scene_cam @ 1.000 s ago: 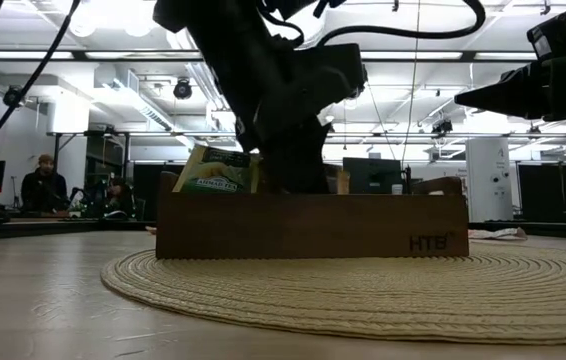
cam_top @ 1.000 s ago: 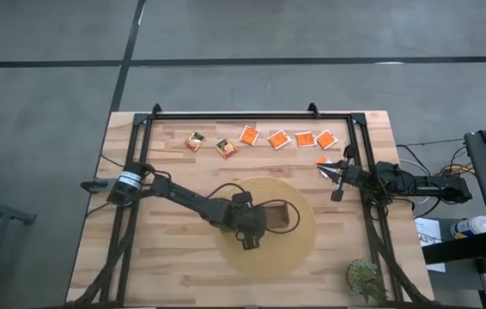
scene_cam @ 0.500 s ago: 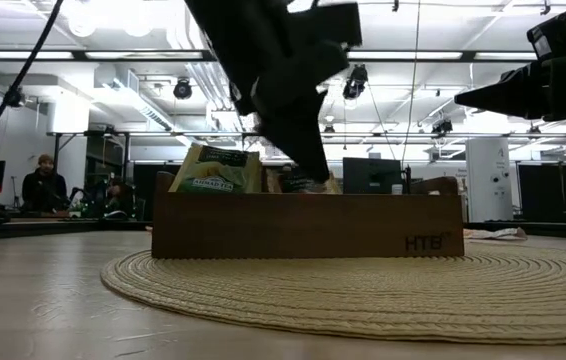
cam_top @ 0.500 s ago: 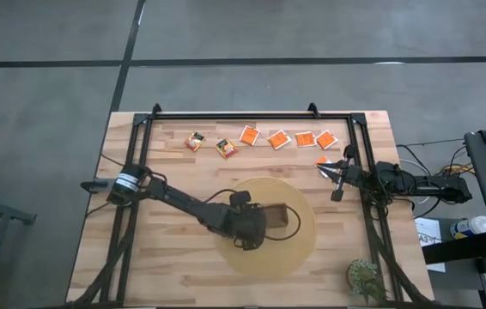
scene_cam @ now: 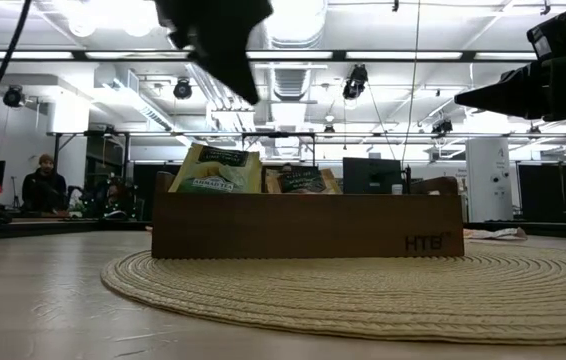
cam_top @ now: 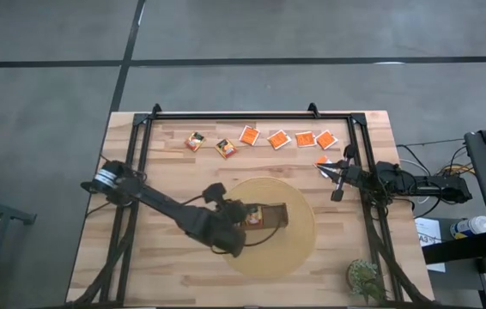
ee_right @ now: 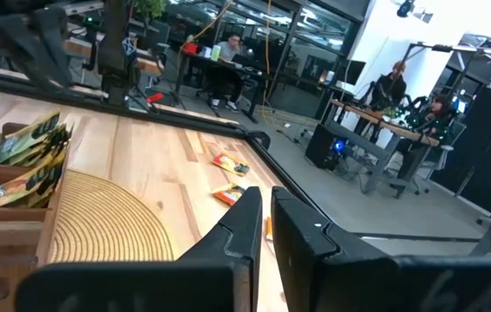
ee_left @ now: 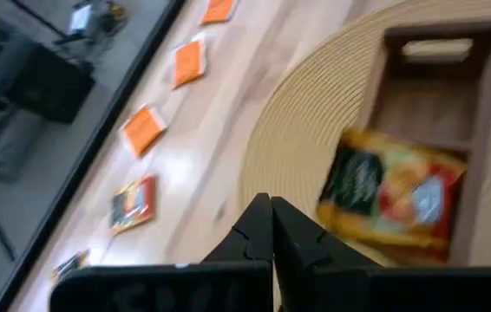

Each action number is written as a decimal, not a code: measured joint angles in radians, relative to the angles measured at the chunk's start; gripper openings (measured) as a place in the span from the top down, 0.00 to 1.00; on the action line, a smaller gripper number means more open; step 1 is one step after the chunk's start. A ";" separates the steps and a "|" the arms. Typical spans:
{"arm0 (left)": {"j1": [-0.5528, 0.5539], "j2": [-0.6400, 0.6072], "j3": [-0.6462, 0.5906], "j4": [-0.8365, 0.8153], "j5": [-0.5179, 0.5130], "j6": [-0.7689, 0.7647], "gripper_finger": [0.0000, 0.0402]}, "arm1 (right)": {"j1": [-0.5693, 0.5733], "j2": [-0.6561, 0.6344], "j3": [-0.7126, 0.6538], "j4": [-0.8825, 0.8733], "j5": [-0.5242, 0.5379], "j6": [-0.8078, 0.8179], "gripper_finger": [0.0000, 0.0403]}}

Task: Pick & Place Tea
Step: Put the yellow tea bag into the middle section of the wooden organizer

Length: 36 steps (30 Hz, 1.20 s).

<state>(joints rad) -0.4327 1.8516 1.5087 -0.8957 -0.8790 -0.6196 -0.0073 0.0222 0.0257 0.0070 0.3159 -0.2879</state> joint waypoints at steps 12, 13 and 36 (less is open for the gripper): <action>0.004 -0.365 -0.462 0.075 -0.046 -0.266 1.00 | 0.000 0.000 0.000 0.000 0.000 0.000 0.93; 0.005 -0.408 -0.511 0.098 -0.052 -0.285 1.00 | 0.000 0.000 0.000 0.000 0.000 0.000 0.93; 0.153 -0.846 -1.018 0.568 0.009 -0.318 1.00 | 0.000 0.000 0.000 0.000 0.000 0.000 0.93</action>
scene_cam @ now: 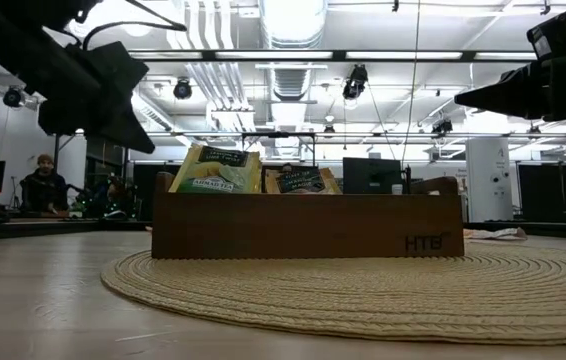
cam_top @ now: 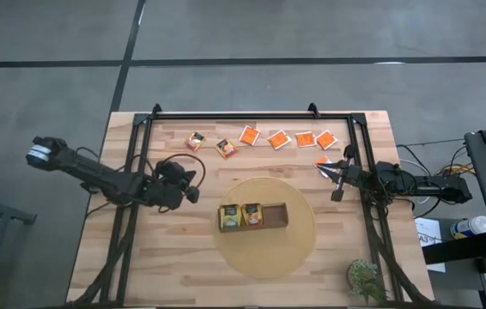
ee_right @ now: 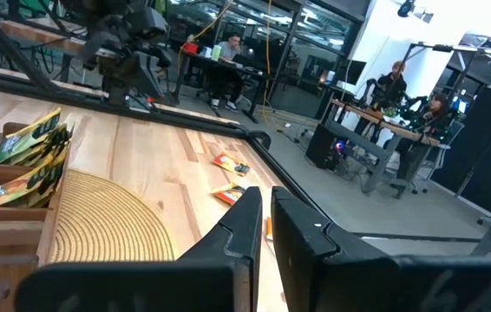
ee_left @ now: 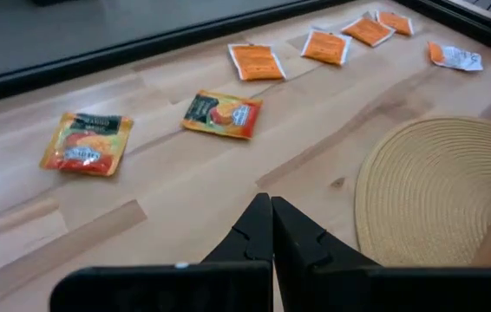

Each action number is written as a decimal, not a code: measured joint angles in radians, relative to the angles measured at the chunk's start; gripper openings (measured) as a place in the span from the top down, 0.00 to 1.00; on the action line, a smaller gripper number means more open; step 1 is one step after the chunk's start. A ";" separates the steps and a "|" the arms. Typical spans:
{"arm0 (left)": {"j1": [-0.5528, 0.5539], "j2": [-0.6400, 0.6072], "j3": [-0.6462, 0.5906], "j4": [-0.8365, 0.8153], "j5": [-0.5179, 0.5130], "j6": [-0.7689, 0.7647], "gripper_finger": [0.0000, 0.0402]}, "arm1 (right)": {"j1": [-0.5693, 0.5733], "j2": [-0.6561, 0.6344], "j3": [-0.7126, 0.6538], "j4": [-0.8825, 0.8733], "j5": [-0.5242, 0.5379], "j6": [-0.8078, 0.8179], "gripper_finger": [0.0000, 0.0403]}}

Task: Pick & Place Tea
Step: Put the yellow tea bag into the middle section of the wooden organizer

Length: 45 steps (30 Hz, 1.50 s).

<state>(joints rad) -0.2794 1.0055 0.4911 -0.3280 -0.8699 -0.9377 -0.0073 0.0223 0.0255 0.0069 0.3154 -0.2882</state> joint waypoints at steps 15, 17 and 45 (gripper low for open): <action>0.191 0.068 0.034 0.085 0.143 0.193 1.00 | 0.000 0.000 0.000 0.000 0.000 0.000 0.93; 0.222 0.081 0.038 0.119 0.174 0.237 1.00 | 0.000 0.000 0.000 0.000 0.000 0.000 0.93; 0.446 0.535 0.283 0.333 0.423 0.633 0.94 | 0.000 0.000 0.000 0.000 0.000 0.000 0.93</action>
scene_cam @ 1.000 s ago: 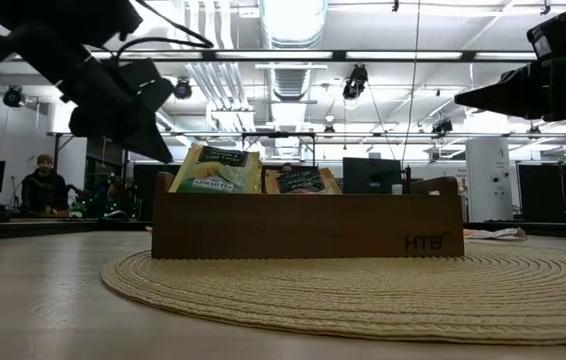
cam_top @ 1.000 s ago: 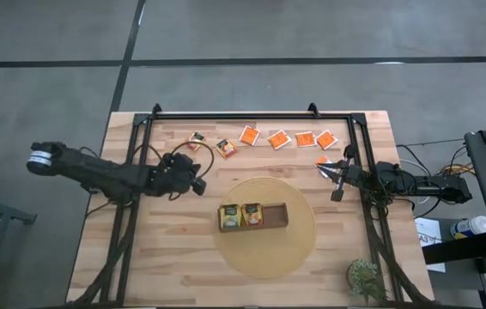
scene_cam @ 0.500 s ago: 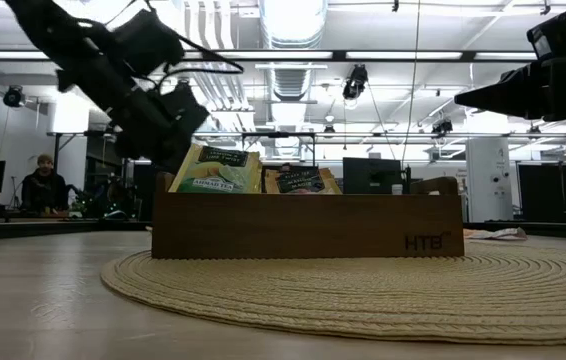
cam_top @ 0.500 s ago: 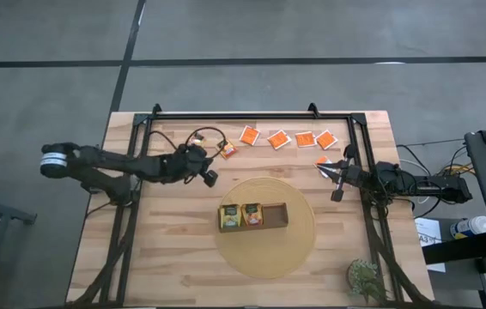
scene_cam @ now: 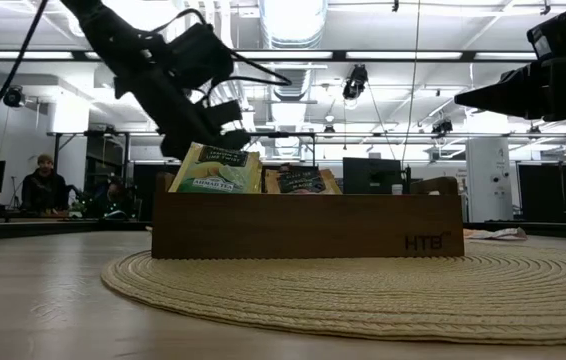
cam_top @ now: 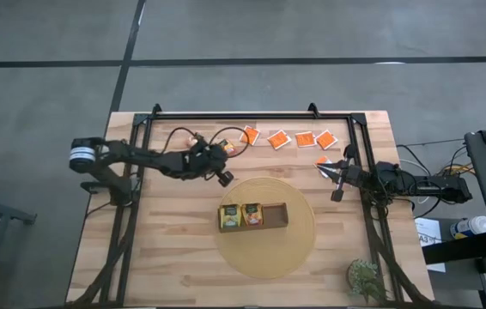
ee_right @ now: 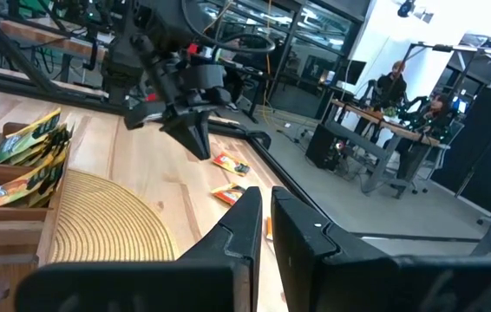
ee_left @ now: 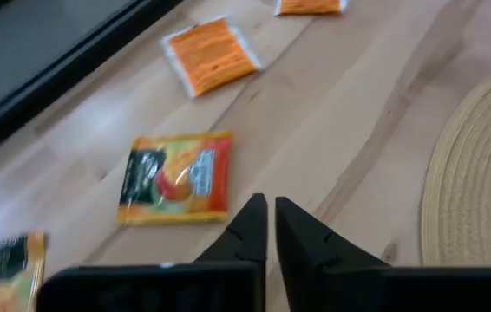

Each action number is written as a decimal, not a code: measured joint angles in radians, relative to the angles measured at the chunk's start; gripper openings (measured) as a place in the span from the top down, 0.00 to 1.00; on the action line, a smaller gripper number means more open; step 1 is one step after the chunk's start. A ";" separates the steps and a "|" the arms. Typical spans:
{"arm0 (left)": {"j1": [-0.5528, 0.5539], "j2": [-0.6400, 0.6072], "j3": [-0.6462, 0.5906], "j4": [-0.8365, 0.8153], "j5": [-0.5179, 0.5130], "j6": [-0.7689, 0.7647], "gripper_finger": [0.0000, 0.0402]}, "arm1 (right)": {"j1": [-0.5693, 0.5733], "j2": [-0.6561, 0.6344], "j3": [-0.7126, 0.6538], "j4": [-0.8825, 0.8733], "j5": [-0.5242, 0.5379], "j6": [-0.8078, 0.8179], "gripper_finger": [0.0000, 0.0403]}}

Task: Pick & Place Tea
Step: Put the yellow tea bag into the middle section of the wooden organizer

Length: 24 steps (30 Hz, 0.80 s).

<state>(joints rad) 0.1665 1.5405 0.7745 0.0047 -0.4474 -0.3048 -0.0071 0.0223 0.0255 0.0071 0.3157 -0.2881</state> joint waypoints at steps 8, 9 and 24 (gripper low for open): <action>0.017 0.026 0.068 0.004 0.039 0.119 0.73 | 0.000 0.000 0.000 0.000 0.000 0.000 0.93; 0.024 0.026 0.074 0.004 0.039 0.121 0.70 | 0.000 0.000 0.000 0.000 0.000 0.000 0.93; 0.163 0.092 0.089 0.003 0.170 0.041 0.40 | 0.000 0.000 0.000 0.000 0.000 0.000 0.93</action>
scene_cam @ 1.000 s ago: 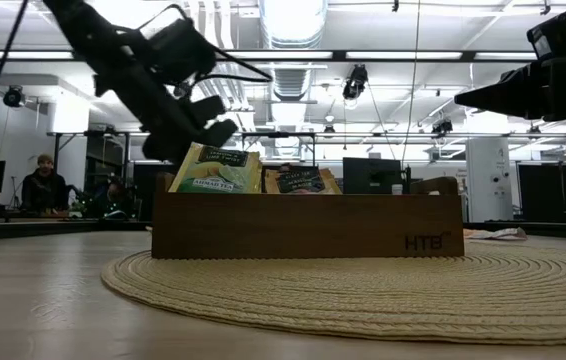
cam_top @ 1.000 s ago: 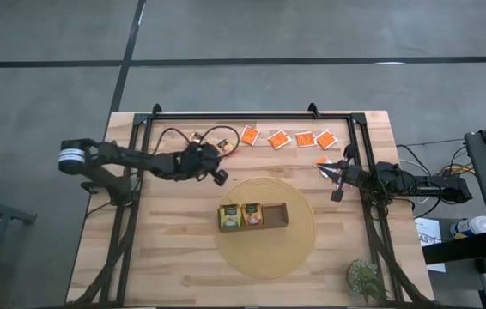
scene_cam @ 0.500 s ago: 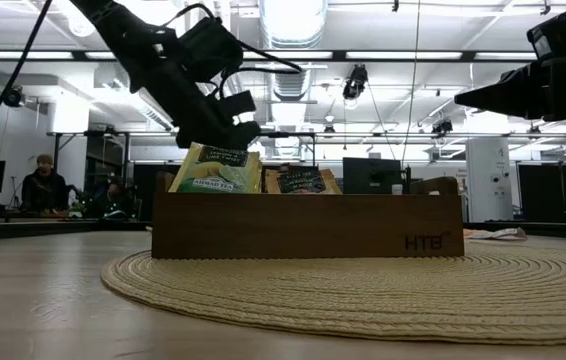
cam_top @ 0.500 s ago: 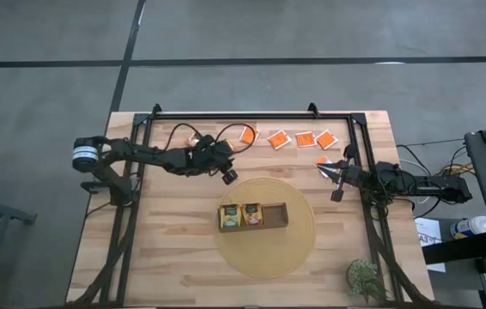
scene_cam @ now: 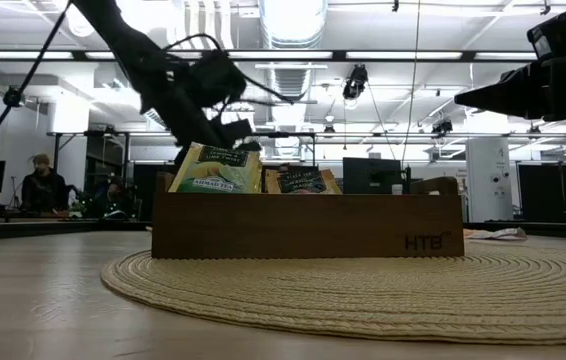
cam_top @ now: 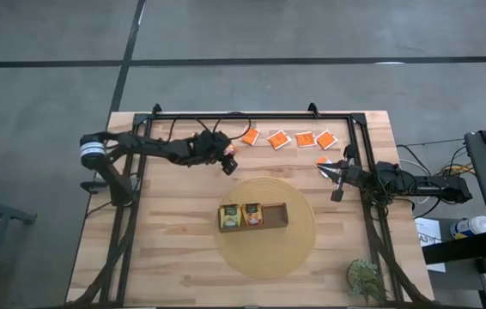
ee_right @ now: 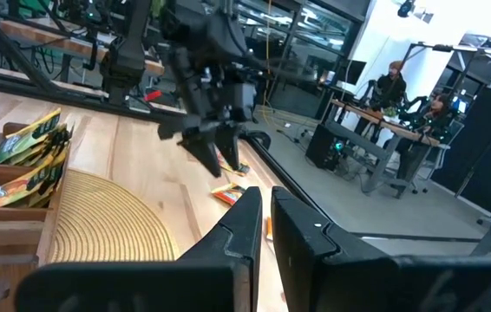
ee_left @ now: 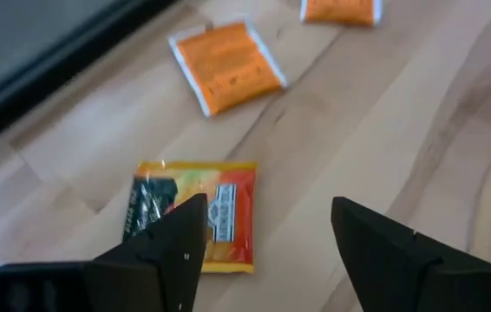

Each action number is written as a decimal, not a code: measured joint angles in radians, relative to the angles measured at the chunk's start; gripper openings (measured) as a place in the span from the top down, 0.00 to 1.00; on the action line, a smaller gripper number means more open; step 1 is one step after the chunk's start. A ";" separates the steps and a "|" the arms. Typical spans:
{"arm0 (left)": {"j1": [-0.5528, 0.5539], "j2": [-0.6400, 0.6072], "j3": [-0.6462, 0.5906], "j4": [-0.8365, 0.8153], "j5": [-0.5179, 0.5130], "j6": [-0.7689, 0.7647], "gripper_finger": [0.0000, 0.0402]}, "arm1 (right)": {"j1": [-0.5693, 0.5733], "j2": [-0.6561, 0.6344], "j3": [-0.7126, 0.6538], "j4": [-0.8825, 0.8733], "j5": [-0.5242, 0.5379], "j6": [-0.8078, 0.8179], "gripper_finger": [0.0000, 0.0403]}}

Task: Pick & Place Tea
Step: Put the yellow tea bag into the middle section of the wooden organizer

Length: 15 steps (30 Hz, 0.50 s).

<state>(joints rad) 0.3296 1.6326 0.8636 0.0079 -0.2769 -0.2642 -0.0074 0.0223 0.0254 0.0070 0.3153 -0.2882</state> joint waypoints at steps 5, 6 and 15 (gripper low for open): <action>0.018 0.076 0.035 0.001 0.006 -0.005 0.41 | 0.000 0.000 0.000 0.000 0.000 0.000 0.93; 0.020 0.094 0.046 0.001 0.006 -0.007 0.41 | 0.000 0.000 0.000 0.000 0.000 0.000 0.93; 0.036 0.269 0.166 -0.014 0.002 -0.026 0.41 | 0.000 0.000 0.000 0.000 0.000 0.000 0.93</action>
<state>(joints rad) 0.3659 1.9016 1.0295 -0.0061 -0.2745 -0.2898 -0.0074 0.0223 0.0254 0.0067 0.3153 -0.2881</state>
